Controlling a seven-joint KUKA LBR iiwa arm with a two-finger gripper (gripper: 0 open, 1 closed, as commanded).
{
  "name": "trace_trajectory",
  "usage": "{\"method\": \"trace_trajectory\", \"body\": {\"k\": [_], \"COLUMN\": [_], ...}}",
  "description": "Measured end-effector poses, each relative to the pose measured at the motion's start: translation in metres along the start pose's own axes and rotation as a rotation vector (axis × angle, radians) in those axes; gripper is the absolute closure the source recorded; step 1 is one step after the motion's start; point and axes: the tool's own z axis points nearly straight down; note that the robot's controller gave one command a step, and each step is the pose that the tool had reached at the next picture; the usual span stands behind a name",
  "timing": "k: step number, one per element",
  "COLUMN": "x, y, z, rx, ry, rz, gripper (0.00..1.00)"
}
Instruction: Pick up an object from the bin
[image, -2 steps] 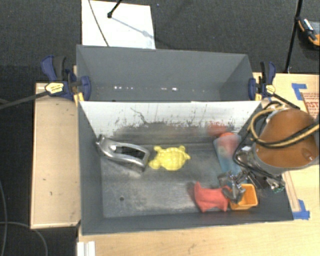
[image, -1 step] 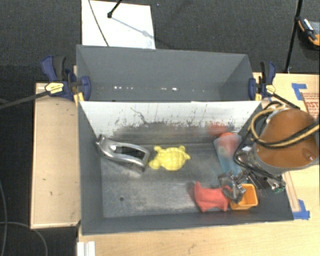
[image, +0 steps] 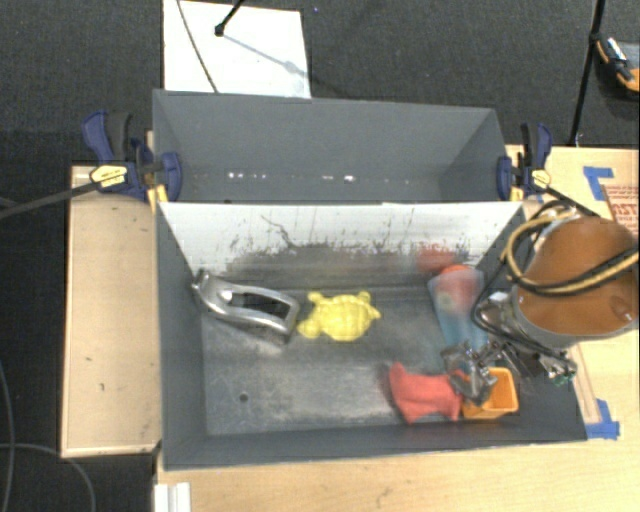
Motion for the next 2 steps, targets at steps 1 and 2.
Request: {"method": "trace_trajectory", "body": {"k": [1,2], "x": [-0.0004,0.0], "y": [0.0002,-0.0005], "z": [0.0009,0.0003], "rx": [-0.003,-0.001], "ry": [0.001,0.001], "rz": [0.002,0.002], "gripper": [1.0,1.0]}}
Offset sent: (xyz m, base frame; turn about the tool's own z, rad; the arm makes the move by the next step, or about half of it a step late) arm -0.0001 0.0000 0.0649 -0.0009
